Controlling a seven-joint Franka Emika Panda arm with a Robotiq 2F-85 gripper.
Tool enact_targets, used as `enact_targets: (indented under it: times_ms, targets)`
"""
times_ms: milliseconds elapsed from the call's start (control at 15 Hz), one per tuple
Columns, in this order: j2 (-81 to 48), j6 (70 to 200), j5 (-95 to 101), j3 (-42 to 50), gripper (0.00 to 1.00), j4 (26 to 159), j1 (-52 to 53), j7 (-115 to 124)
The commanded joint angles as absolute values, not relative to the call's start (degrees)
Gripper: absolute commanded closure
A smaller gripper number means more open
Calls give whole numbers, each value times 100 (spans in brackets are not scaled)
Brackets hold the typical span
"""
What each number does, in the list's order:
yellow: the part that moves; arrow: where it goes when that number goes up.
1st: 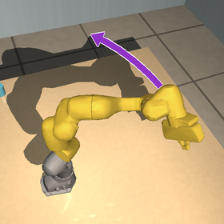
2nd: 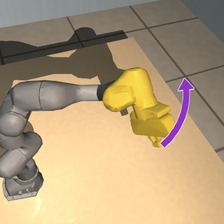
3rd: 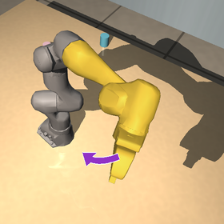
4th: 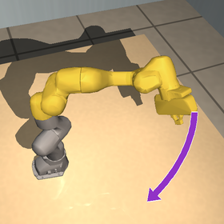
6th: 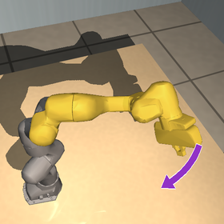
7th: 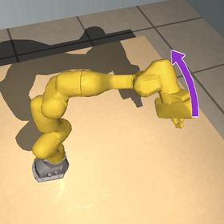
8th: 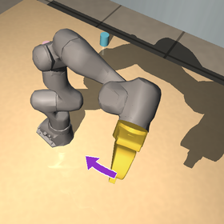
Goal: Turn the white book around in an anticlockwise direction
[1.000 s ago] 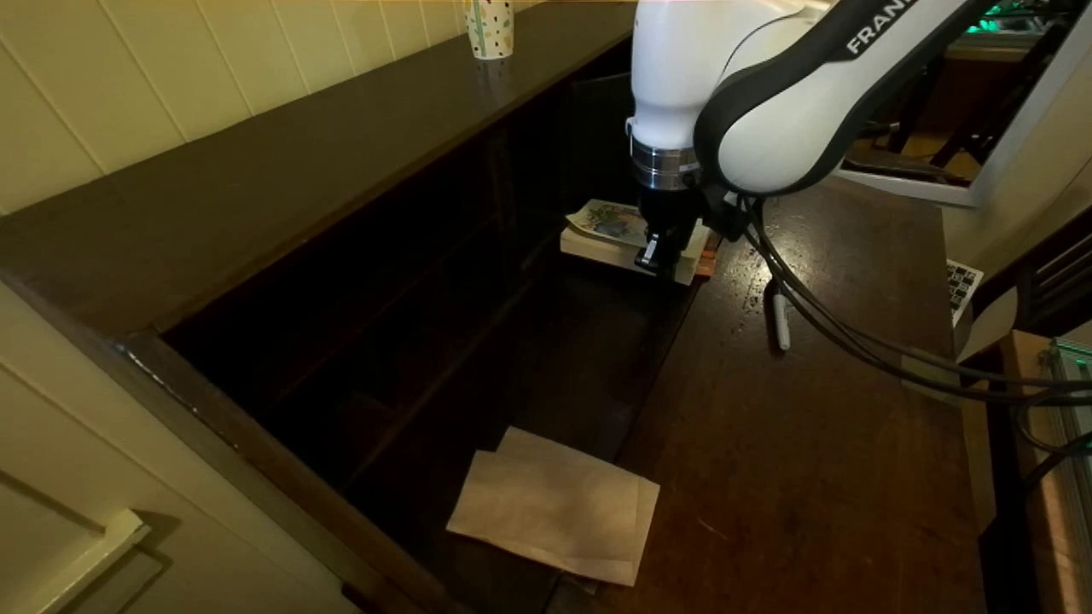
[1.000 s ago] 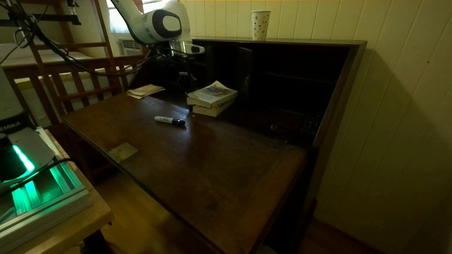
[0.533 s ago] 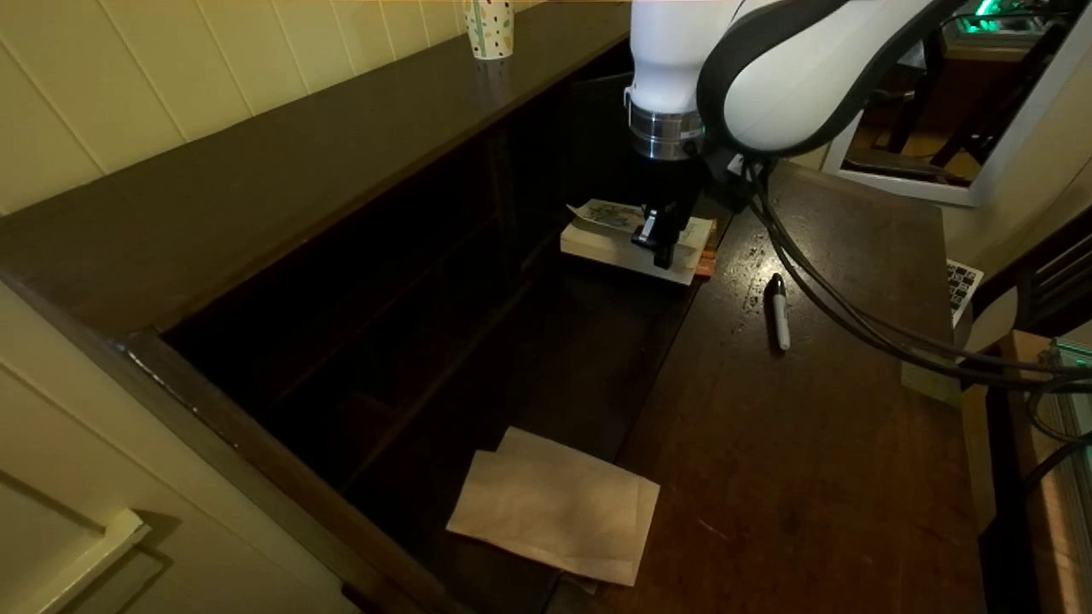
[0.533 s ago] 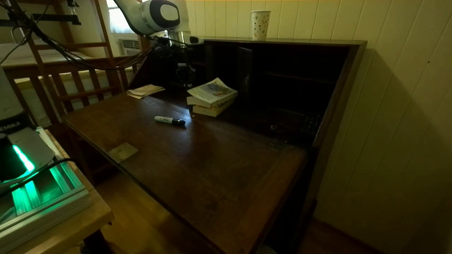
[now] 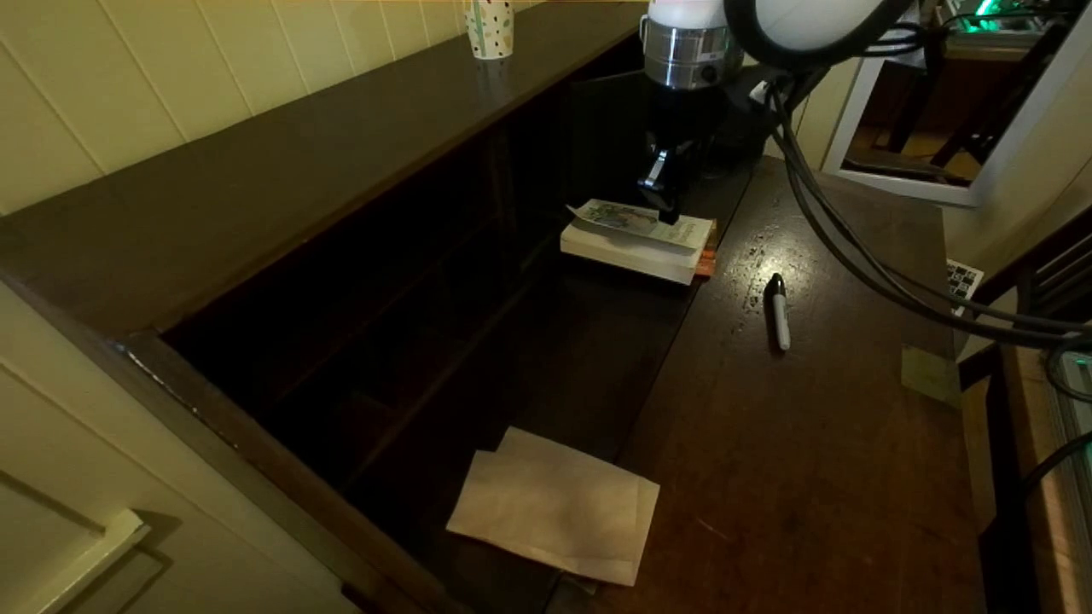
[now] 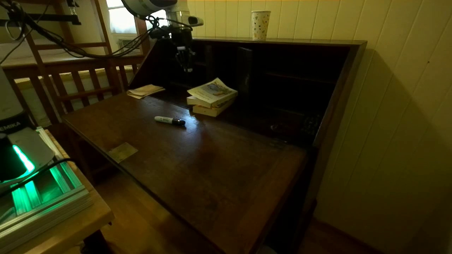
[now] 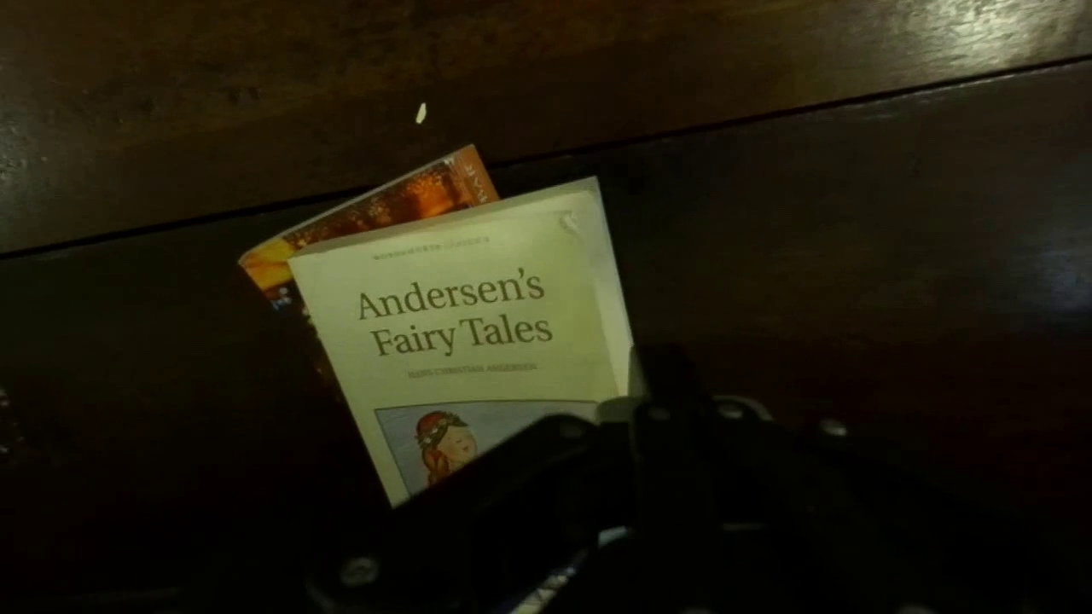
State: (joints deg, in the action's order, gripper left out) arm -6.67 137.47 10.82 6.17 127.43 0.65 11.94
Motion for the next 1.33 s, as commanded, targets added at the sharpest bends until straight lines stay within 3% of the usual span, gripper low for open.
enact_targets:
  times_ms: [0, 667, 800, 1267]
  targets:
    - [-226, 13762, 993, 598, 72, 12975, -149, 1025]
    - [211, 13842, 675, 709, 4, 13191, -571, 89]
    - [261, 13877, 712, 729, 0, 13226, -622, 55]
    - [125, 13802, 777, 732, 0, 13047, -677, 205]
